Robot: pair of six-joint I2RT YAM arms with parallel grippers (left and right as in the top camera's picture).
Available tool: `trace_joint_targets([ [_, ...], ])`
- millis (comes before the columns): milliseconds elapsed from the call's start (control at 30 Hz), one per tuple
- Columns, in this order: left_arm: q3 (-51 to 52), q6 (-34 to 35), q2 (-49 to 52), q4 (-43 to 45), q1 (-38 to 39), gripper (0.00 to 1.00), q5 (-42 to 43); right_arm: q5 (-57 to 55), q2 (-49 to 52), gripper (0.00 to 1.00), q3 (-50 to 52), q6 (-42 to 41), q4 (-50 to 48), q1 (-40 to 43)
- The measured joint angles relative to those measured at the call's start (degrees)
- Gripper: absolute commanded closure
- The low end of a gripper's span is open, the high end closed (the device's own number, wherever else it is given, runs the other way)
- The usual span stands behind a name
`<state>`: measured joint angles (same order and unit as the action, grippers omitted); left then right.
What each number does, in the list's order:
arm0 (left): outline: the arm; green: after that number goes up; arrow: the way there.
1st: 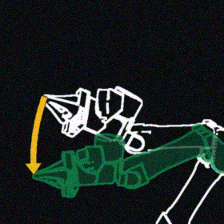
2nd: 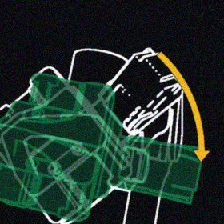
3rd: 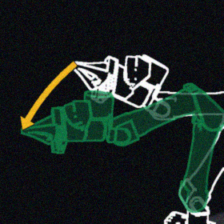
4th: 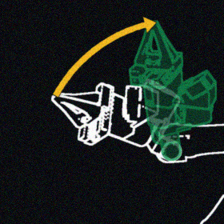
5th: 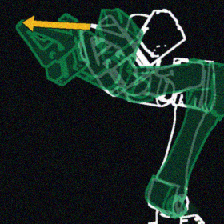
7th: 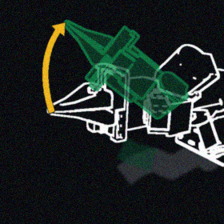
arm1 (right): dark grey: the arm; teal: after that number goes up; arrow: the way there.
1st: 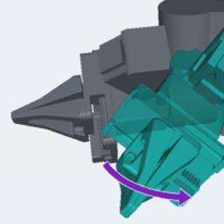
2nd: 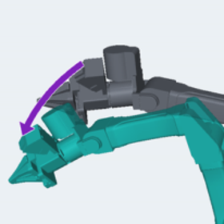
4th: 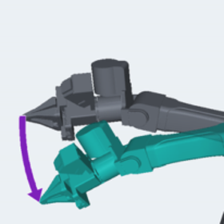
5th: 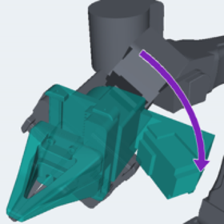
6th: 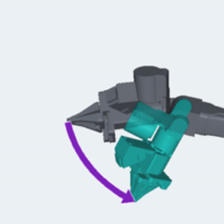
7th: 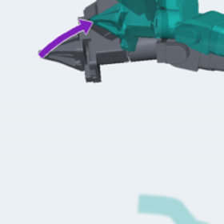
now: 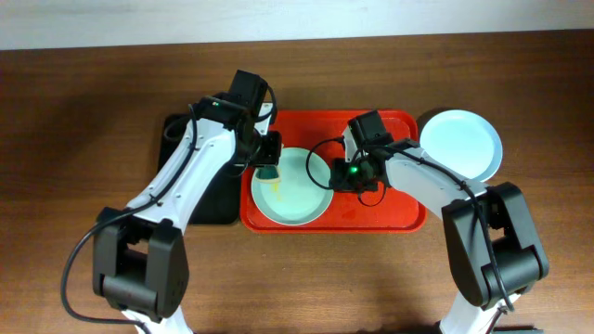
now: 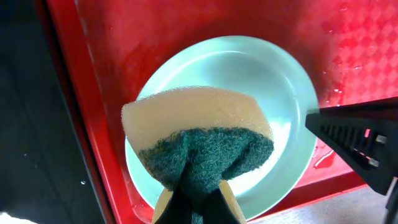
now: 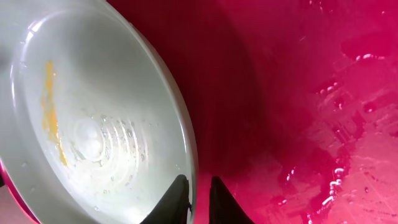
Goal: Clean dirty plates on tray and stack at the side
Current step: 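Carry the sponge with the left gripper over the held plate, then scrub the pale green plate with the sponge in the left gripper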
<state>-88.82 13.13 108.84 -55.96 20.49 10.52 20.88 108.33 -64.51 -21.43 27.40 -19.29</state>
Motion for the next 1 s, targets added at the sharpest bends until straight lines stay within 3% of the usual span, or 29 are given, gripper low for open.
trace_joint_targets([
  [1000, 0.0, 0.0, 0.04, 0.0, 0.52, 1.0, -0.02, 0.02, 0.0, 0.96, 0.09, -4.2, 0.17, 2.16],
])
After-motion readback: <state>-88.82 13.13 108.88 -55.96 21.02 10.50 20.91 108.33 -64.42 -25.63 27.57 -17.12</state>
